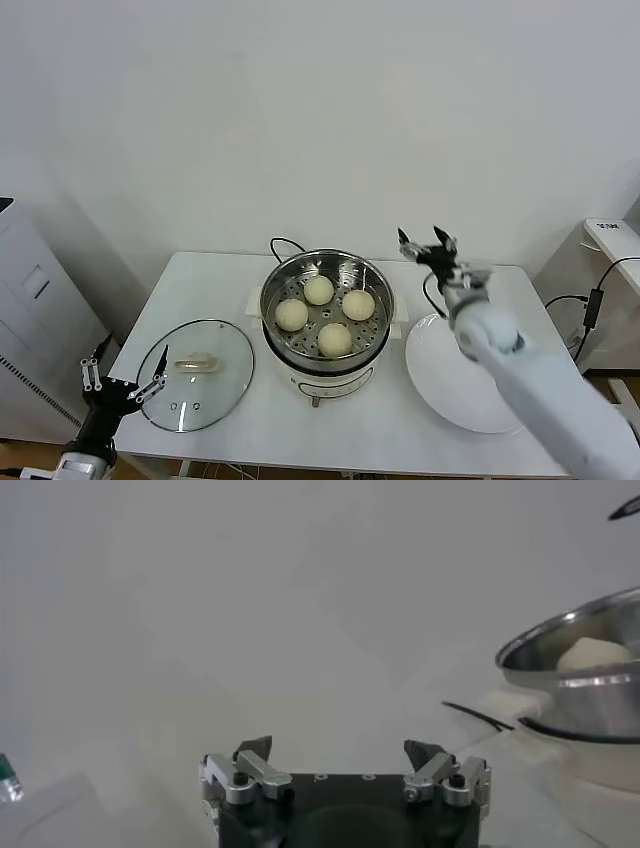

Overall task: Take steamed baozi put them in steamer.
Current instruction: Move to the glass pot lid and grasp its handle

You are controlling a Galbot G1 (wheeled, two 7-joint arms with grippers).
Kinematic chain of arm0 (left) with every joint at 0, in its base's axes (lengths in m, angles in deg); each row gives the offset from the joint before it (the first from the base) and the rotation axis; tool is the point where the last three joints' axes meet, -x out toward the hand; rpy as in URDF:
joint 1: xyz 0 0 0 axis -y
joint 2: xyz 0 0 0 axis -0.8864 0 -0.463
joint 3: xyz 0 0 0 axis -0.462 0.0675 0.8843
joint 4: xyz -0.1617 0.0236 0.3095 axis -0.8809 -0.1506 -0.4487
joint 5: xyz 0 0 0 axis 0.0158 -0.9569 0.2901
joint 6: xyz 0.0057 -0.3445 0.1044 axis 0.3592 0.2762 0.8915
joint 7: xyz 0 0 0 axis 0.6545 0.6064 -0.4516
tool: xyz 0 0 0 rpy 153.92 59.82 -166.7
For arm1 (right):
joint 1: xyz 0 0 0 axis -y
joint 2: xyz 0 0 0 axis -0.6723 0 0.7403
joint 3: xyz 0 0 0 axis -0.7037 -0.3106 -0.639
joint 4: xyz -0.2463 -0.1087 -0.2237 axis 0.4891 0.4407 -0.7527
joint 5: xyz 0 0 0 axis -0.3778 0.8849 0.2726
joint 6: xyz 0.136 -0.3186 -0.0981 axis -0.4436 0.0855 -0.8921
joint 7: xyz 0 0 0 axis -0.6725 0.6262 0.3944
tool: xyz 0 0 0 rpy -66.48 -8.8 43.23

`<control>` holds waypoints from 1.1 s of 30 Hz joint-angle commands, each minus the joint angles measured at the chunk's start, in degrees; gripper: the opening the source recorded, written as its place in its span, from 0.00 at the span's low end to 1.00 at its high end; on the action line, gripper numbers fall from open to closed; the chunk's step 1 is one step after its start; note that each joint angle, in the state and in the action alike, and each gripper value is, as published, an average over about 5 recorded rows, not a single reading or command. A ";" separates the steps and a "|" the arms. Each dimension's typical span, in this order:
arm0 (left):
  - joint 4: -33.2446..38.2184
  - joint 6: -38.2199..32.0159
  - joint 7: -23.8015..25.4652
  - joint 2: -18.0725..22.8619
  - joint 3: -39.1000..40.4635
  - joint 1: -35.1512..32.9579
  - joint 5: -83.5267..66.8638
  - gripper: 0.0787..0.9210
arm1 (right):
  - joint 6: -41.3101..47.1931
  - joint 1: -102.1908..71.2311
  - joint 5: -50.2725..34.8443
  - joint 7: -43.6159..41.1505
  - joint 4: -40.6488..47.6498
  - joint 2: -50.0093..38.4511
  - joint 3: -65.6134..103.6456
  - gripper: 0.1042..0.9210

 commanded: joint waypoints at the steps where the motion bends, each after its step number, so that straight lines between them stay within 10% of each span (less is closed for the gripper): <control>1: -2.19 -9.40 -0.57 -0.41 -0.69 -2.54 8.49 0.88 | -2.73 -38.02 13.73 -4.83 -17.43 6.74 29.70 0.88; 18: -20.99 -22.21 -18.88 -8.55 0.91 1.97 50.75 0.88 | -0.06 -51.16 17.77 -5.72 -24.14 16.59 37.30 0.88; 33: -28.26 -12.98 -19.14 -9.39 6.18 14.39 60.94 0.88 | -1.03 -54.49 18.24 -7.88 -24.42 18.82 39.59 0.88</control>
